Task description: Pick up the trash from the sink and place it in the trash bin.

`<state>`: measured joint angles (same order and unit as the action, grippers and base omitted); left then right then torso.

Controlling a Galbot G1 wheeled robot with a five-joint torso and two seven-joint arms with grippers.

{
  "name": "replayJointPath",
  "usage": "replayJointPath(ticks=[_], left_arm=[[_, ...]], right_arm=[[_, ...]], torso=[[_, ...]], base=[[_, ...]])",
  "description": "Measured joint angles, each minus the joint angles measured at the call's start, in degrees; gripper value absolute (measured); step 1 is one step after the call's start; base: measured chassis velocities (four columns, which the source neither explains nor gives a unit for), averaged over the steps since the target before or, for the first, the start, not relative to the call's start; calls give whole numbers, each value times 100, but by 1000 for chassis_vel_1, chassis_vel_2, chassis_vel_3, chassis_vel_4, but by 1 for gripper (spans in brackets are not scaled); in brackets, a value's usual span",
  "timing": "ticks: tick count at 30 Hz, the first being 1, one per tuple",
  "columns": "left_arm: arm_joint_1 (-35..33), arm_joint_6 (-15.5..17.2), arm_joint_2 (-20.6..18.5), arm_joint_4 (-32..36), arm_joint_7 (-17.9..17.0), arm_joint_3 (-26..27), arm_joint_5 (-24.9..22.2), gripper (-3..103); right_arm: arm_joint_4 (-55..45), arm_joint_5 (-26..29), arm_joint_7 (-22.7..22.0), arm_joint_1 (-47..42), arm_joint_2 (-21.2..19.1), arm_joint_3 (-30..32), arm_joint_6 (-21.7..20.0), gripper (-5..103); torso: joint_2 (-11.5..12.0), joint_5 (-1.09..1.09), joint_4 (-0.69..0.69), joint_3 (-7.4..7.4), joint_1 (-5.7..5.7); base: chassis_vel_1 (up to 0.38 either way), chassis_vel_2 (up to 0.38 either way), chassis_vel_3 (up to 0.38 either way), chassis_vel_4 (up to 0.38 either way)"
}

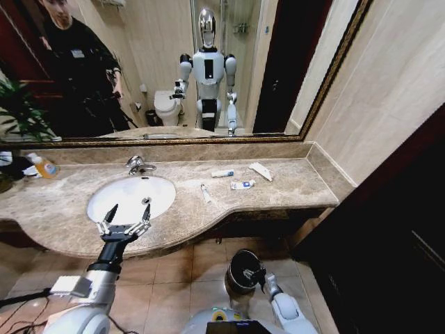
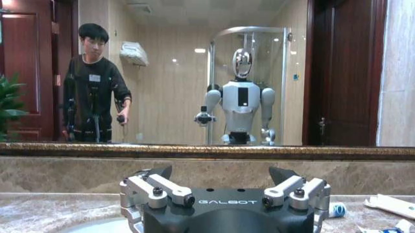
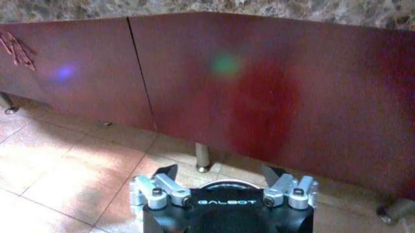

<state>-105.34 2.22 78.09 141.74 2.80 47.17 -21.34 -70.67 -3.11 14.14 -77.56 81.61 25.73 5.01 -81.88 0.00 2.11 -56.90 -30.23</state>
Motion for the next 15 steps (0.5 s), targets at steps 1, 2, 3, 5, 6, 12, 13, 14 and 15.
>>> replayJointPath(ticks=[1, 2, 3, 5, 6, 12, 13, 14, 15], left_arm=[[0, 0, 0, 0, 0, 0, 0, 100], [0, 0, 0, 0, 0, 0, 0, 100], [0, 0, 0, 0, 0, 0, 0, 100], [0, 0, 0, 0, 0, 0, 0, 100], [0, 0, 0, 0, 0, 0, 0, 100], [0, 0, 0, 0, 0, 0, 0, 100], [0, 0, 0, 0, 0, 0, 0, 100], [0, 0, 0, 0, 0, 0, 0, 100], [0, 0, 0, 0, 0, 0, 0, 100]], right_arm=[[-33, 7, 14, -11, -6, -1, -14, 93], [-83, 21, 24, -33, -16, -1, -35, 97], [-83, 21, 24, -33, -16, -1, -35, 97], [-197, 55, 26, -105, -71, -4, -62, 99], [-231, 60, 25, -129, -95, -5, -62, 99], [-824, 249, -84, -413, -321, 22, 28, 100], [-970, 243, -169, -461, -365, 27, 109, 100], [-1160, 218, -248, -522, -432, 37, 165, 100], [-1269, 210, -270, -551, -470, 43, 175, 100]], torso=[[0, 0, 0, 0, 0], [0, 1, 0, 0, 0], [0, 1, 0, 0, 0], [0, 1, 0, 0, 0], [0, 1, 0, 0, 0], [0, 1, -1, 0, 0], [0, 0, 0, 0, 0], [0, 1, 0, 0, 0], [0, 1, -1, 0, 0]], base=[[0, 0, 0, 0], [0, 0, 0, 0], [0, 0, 0, 0], [0, 0, 0, 0], [0, 0, 0, 0], [0, 0, 0, 0], [0, 0, 0, 0], [0, 0, 0, 0], [0, 0, 0, 0]])
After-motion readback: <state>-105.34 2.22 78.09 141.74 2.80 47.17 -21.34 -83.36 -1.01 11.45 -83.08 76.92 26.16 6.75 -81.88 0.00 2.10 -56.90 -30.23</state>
